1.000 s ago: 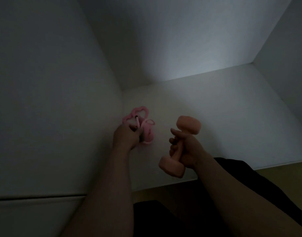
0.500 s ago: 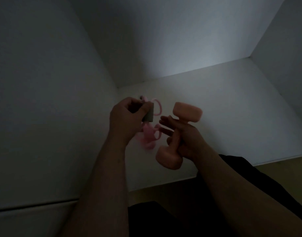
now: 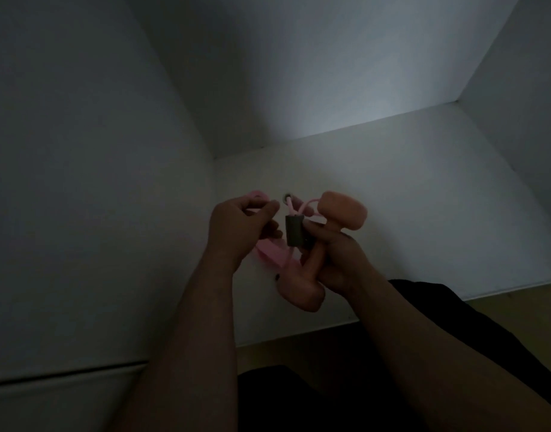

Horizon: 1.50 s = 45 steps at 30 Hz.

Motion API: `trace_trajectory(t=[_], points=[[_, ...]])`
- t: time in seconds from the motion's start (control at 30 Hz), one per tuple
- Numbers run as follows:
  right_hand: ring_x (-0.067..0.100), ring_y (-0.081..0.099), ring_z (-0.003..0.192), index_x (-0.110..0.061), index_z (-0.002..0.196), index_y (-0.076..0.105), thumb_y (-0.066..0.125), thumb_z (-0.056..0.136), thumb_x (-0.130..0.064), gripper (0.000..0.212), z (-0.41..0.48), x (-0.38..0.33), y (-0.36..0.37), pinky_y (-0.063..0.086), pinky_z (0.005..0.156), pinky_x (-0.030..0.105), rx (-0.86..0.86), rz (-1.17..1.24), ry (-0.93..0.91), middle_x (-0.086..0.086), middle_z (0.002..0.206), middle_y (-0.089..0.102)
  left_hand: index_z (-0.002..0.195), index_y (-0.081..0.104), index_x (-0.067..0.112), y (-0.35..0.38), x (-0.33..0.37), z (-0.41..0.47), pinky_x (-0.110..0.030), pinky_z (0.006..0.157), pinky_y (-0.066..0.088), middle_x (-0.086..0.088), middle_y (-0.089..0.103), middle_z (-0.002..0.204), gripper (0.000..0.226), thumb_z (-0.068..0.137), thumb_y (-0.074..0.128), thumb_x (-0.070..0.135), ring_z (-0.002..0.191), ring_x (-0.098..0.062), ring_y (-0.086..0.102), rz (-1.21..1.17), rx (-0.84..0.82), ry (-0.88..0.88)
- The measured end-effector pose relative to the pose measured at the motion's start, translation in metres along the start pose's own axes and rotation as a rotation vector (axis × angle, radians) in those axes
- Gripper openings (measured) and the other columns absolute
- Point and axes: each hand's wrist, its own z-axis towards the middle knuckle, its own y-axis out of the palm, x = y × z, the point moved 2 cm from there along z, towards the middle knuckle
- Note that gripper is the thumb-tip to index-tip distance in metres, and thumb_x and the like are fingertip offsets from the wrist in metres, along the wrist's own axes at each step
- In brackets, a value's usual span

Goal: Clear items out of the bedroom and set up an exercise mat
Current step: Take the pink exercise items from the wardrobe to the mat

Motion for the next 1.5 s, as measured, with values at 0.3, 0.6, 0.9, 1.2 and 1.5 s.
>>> trace_trajectory(t=[0.3,0.6,0.9,1.2,1.5], points=[[0.029,0.069,0.083,-0.001,0.109,0.069,0.062,0.087,-0.021,0.031,0.004,0.001,-0.003,0.049,0.098,0.049,0.072,0.033,0.054,0.018,0.095,0.071,0.104,0.057,0.01,0.008,-0.062,0.003,-0.027,0.059,0.043,-0.011,0.066,0.086,0.018,0.098,0.053,0.027,0.068,-0.022,0.064,0.151,-0.057,-0.606],[0.033,0.061,0.092,0.001,0.115,0.07,0.076,0.078,-0.028,0.047,0.005,0.007,-0.005,0.034,0.108,0.05,0.018,0.003,0.104,0.026,0.099,0.069,0.134,0.056,0.007,0.03,-0.092,0.001,-0.03,0.072,0.036,-0.02,0.067,0.097,0.037,0.101,0.049,0.022,0.07,-0.02,0.048,-0.077,-0.098,-0.76],[0.027,0.073,0.072,0.001,0.084,0.079,0.06,0.085,-0.026,0.034,-0.002,-0.002,-0.002,0.062,0.061,0.038,-0.051,0.007,0.138,0.019,0.089,0.074,0.11,0.071,0.013,0.025,-0.084,0.016,-0.033,0.074,0.05,-0.006,0.074,0.099,0.026,0.086,0.07,0.022,0.085,-0.02,0.066,-0.339,0.021,-0.665],[0.018,0.063,0.056,-0.003,0.093,0.075,0.086,0.065,-0.023,0.036,-0.01,-0.019,-0.005,0.047,0.04,0.022,-0.132,0.065,0.19,0.013,0.084,0.068,0.093,0.055,0.027,-0.006,-0.038,0.039,-0.052,0.073,0.061,-0.011,0.069,0.101,0.04,0.061,0.078,0.023,0.084,-0.03,0.072,-0.414,0.537,-0.128],[0.008,0.056,0.048,-0.016,0.101,0.065,0.063,0.081,-0.018,0.02,-0.009,-0.034,-0.013,0.038,0.043,0.017,-0.057,-0.013,0.132,0.002,0.086,0.071,0.114,0.058,0.026,-0.009,0.031,0.012,-0.037,0.061,0.061,0.011,0.065,0.108,0.023,0.094,0.065,0.019,0.068,-0.019,0.073,-0.121,0.48,0.385]])
